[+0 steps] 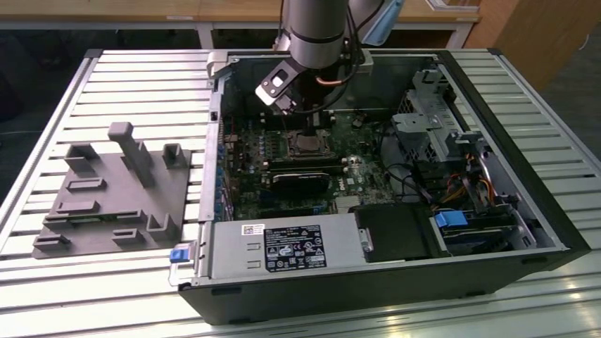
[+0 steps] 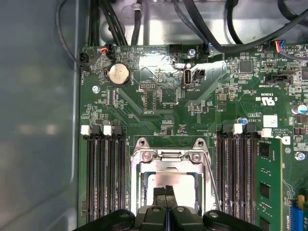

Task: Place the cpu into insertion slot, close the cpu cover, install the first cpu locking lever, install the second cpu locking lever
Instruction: 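Install the first cpu locking lever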

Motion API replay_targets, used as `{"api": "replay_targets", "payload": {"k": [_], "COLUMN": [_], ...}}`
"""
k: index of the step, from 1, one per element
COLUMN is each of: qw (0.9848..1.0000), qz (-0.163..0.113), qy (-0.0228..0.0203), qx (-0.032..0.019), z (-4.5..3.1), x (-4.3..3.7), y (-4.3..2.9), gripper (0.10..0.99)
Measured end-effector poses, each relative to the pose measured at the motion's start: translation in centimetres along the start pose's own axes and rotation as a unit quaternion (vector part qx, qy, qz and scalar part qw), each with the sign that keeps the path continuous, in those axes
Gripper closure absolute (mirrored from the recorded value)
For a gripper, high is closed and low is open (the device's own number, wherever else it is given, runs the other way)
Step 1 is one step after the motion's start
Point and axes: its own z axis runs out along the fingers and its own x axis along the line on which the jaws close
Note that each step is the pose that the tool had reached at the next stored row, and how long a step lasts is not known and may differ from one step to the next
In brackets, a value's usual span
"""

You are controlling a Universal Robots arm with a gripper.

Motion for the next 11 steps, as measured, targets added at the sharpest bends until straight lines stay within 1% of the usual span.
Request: {"api": "replay_targets", "payload": {"k": [11], "qw": [1.0], "qz": [0.0], "qy": [0.0001], "qx": [0.0], "z": [-1.35], "x": [0.08], "y": [0.05], "gripper": [0.98]}}
